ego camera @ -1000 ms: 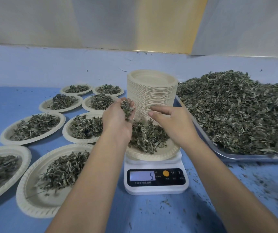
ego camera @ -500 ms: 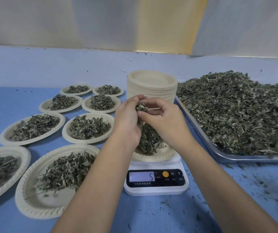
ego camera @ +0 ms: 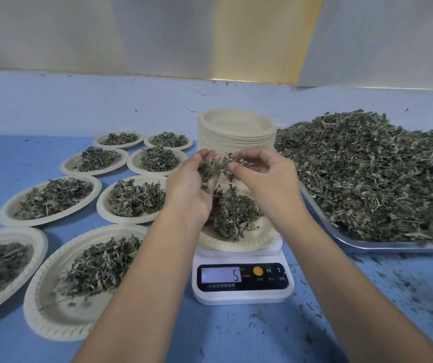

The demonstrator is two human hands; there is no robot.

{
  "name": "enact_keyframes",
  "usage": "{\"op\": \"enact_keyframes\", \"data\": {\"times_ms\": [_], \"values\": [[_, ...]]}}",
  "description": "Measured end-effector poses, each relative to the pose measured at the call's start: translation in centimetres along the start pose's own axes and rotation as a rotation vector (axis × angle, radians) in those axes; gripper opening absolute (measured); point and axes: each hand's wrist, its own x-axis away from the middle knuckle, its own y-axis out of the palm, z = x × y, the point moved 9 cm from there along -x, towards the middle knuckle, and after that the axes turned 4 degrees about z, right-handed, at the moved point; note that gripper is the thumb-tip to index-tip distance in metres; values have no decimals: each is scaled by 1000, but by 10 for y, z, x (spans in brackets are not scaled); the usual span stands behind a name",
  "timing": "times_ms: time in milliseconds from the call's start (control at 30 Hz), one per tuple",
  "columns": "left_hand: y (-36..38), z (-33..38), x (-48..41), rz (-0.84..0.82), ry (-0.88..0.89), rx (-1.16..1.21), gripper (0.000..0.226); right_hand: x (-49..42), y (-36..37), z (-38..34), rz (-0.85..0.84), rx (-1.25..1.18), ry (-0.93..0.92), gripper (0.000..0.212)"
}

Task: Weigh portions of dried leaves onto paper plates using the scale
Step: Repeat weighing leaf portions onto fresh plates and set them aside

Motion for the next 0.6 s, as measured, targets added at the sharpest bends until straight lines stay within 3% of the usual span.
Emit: {"op": "enact_keyframes", "data": {"times_ms": [100,600], "values": [[-2,1,-2,7,-37,89,24,-4,-8,1,36,-24,14,17],[-10,4,-4,38,-51,103,24,-8,-24,7,102,-57,69,11]]}}
